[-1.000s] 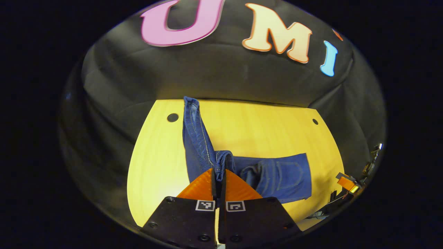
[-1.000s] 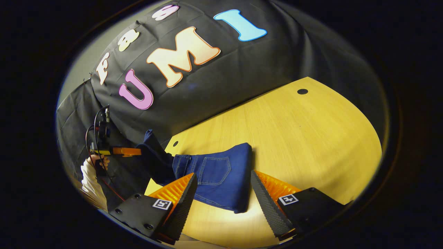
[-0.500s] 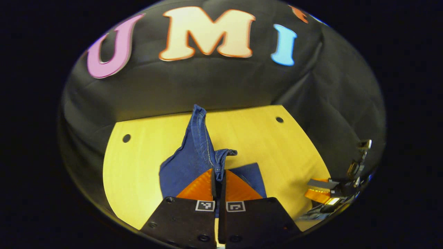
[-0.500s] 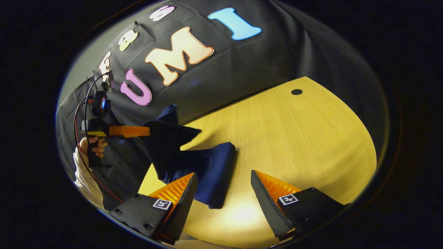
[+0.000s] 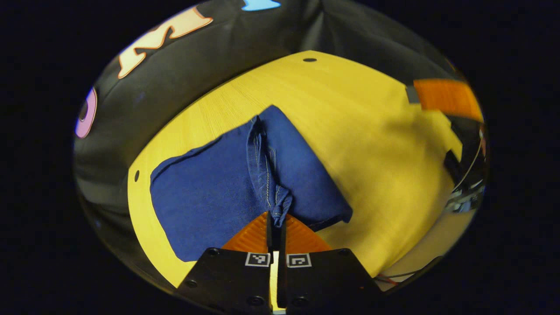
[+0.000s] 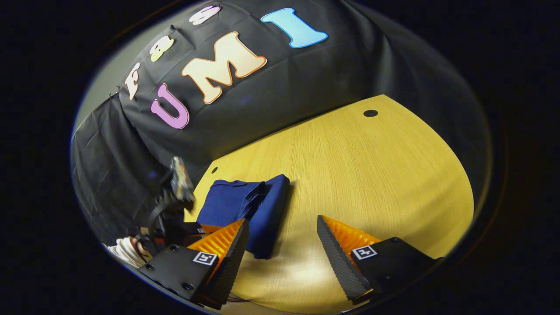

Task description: Grasp the waist and the cuffs of the jeans and fold them to make the two legs overlap; first hold the waist and fold one-third of the jeans toward the cuffs, then hold the cuffs and fold the remaining one-third in the same direction to finish folding.

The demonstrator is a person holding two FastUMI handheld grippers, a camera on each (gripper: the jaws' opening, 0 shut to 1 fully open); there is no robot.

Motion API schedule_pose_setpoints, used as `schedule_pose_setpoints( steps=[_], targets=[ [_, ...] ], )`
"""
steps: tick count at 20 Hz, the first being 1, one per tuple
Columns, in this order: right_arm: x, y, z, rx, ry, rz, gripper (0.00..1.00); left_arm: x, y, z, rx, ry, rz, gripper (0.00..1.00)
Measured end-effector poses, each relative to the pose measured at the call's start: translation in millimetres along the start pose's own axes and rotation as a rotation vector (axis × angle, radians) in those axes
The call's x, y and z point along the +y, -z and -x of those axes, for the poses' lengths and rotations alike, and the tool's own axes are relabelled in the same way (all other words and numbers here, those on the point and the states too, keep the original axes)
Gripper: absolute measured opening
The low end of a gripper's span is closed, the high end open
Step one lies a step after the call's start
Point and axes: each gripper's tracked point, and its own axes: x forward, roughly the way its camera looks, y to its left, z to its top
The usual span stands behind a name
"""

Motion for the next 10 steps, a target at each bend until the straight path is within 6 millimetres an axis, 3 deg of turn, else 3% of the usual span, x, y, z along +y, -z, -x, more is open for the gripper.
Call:
schedule_pose_setpoints(
  steps=[2,5,9,10],
  targets=[
    [-1.5,6.1,-0.3,0.009,0.012,0.012,0.96,-4.3,0.9,3.6,-0.031,-0.049,0.035,0.1],
    [0.7,11.9,1.9,0.005,0.022,0.009,0.96,6.8,1.3,7.0,-0.103,-0.09,0.166,0.53],
    [4.9,10.3,7.1,-0.023,0.036,0.001,0.96,31.7,7.0,35.2,-0.231,-0.104,0.421,0.98],
    [5.8,8.9,7.9,-0.035,0.04,-0.001,0.96,36.4,11.9,40.6,-0.24,-0.102,0.473,0.97]
  ],
)
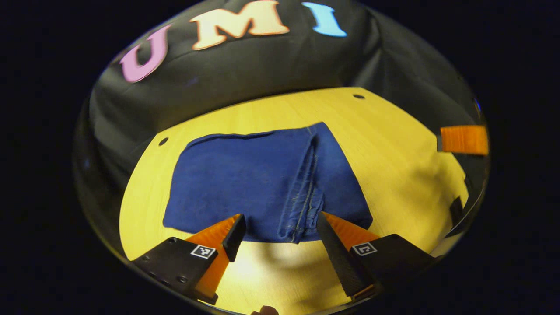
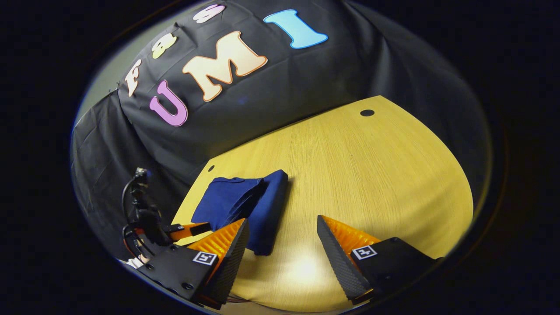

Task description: Grasp the waist and the cuffs of the jeans and fold them to make the two legs overlap; first hold the waist and fold one-third of the jeans toward the cuffs, then hold the cuffs and fold the remaining one-third in the same direction to finish folding.

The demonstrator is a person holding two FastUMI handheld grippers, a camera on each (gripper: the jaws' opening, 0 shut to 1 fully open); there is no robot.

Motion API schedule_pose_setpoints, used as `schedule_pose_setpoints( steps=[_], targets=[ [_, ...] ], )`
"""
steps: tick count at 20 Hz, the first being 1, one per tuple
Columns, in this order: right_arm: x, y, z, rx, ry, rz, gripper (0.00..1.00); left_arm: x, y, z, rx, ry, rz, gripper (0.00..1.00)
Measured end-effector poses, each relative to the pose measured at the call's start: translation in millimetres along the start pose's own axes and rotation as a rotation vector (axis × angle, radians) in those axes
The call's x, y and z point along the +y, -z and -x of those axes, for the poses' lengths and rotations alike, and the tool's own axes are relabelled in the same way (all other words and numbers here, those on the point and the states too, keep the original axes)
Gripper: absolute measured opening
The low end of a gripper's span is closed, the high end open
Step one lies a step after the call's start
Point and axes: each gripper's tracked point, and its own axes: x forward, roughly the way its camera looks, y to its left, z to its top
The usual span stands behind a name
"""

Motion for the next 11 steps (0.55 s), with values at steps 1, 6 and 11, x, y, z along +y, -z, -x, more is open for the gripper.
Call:
schedule_pose_setpoints(
  steps=[1,6,11],
  targets=[
    [1.5,-0.4,1.9,-0.008,0.005,0.001,0.96,8.6,-1.1,7.0,-0.011,-0.014,0.036,0.97],
    [7.3,4.6,7.4,-0.02,0.031,0.018,0.96,38.0,-11.4,40.3,-0.11,-0.002,0.108,0.97],
    [14.9,0.6,12.9,-0.057,0.064,0.021,0.96,79.1,-19.9,48.9,-0.137,-0.025,0.135,0.97]
  ],
)
